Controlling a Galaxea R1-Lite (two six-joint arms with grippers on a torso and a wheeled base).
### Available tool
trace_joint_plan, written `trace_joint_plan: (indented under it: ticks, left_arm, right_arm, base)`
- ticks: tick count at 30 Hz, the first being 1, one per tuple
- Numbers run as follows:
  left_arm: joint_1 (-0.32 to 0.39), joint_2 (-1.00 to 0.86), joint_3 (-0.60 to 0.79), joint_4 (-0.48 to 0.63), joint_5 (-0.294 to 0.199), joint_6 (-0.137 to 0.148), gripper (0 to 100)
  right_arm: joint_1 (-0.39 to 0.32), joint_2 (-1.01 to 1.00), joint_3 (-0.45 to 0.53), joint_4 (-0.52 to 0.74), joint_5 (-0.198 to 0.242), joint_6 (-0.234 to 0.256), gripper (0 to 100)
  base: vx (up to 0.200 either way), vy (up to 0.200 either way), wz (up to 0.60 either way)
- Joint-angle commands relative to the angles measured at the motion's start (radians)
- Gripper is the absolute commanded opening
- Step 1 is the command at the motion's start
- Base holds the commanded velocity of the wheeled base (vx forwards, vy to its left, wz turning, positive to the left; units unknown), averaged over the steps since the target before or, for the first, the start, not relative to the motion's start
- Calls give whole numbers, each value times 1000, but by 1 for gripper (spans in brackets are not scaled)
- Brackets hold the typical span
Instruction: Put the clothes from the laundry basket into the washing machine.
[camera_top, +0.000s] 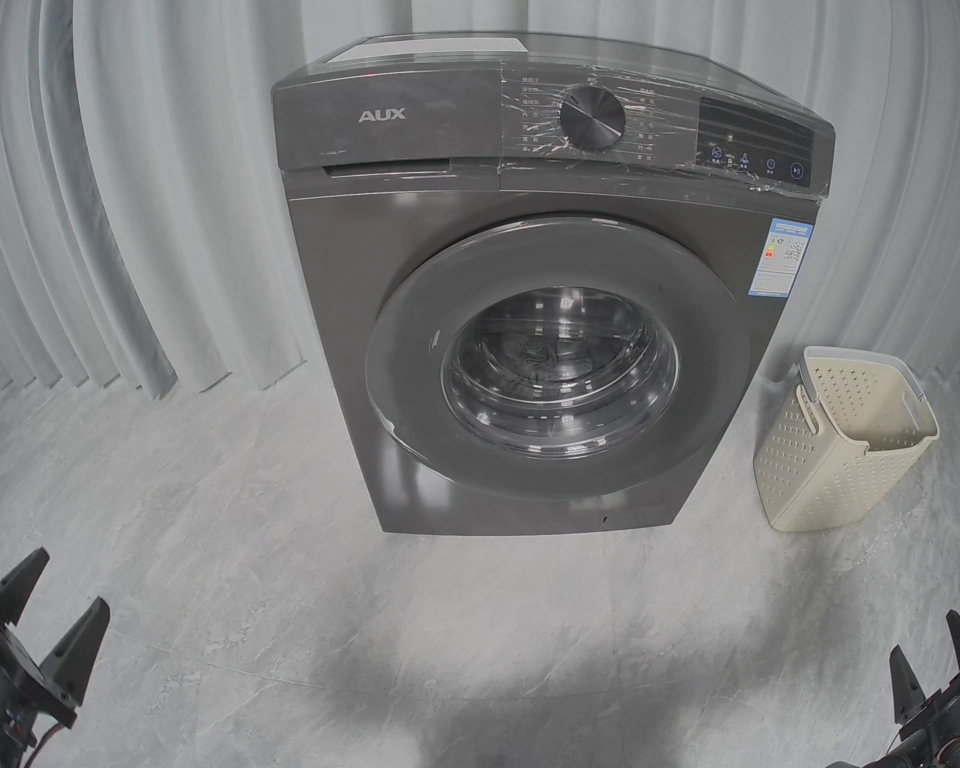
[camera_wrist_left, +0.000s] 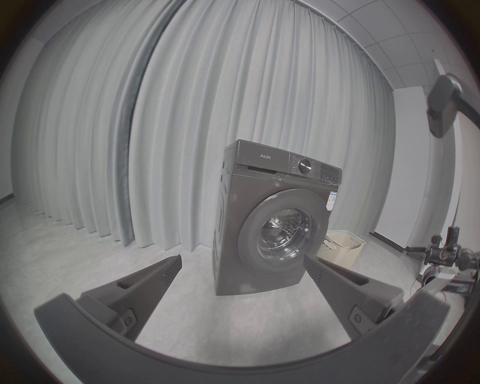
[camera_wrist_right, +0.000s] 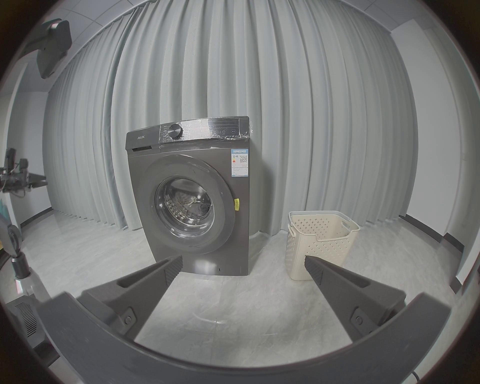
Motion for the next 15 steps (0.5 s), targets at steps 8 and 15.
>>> trace_joint_plan:
  ticks: [8, 15]
  left_arm:
    - [182, -349, 179, 99, -42, 27, 100]
    - [324, -441, 179, 265, -44, 134, 100]
  right_arm:
    - [0, -16, 18, -6, 5, -1, 100]
    - [-1, -16, 18, -6, 8, -1, 100]
  base:
    - [0, 0, 0]
    - [0, 0, 0]
